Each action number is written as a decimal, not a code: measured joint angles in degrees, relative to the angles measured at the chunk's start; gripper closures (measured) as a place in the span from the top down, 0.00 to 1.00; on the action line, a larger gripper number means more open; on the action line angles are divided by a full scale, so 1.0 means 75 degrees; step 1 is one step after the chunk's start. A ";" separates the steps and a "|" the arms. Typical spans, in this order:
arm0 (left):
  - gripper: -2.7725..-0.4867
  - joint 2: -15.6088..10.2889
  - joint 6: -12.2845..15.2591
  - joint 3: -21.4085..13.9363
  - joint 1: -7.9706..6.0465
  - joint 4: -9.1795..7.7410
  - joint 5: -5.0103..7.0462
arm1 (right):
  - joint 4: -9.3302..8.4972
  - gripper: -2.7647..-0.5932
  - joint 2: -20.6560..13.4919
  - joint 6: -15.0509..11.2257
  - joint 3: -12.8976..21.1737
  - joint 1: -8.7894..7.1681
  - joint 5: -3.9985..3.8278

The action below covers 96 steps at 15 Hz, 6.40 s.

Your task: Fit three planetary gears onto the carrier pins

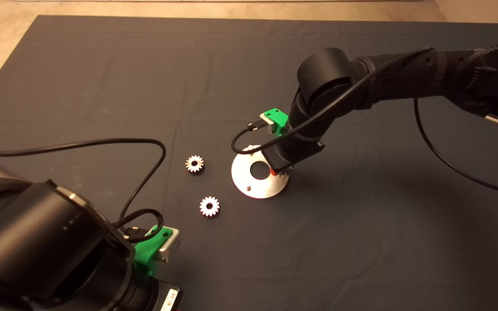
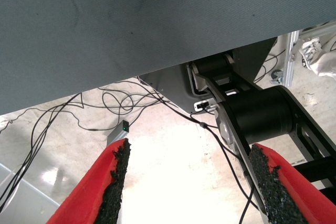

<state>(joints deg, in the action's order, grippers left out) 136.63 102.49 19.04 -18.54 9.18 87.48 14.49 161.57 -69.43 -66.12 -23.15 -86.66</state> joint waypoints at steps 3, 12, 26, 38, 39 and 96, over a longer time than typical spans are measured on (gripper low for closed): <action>0.49 0.0000 0.0000 0.0000 0.0000 0.0000 0.0000 | -0.0004 0.19 -0.0021 0.0026 0.0003 0.0000 -0.0095; 0.49 0.0000 0.0000 0.0000 0.0000 0.0000 -0.0003 | -0.0005 0.18 -0.0021 0.0062 0.0003 0.0018 -0.0124; 0.49 0.0000 0.0000 0.0000 -0.0003 0.0000 0.0000 | 0.0007 0.18 -0.0041 0.0067 0.0003 0.0301 -0.0139; 0.49 0.0003 0.0000 0.0000 0.0000 0.0000 0.0000 | 0.0169 0.17 -0.0039 0.0081 -0.0007 0.0315 -0.0140; 0.49 0.0003 0.0000 0.0000 0.0000 0.0000 0.0000 | 0.0190 0.17 -0.0039 0.0081 -0.0008 0.0312 -0.0140; 0.49 0.0003 0.0000 0.0000 -0.0002 0.0000 0.0000 | 0.0754 0.20 -0.0041 0.0510 -0.0641 0.0610 -0.0103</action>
<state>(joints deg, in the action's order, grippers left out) 136.66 102.49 19.04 -18.55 9.18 87.48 20.15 161.27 -65.60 -70.93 -18.58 -87.43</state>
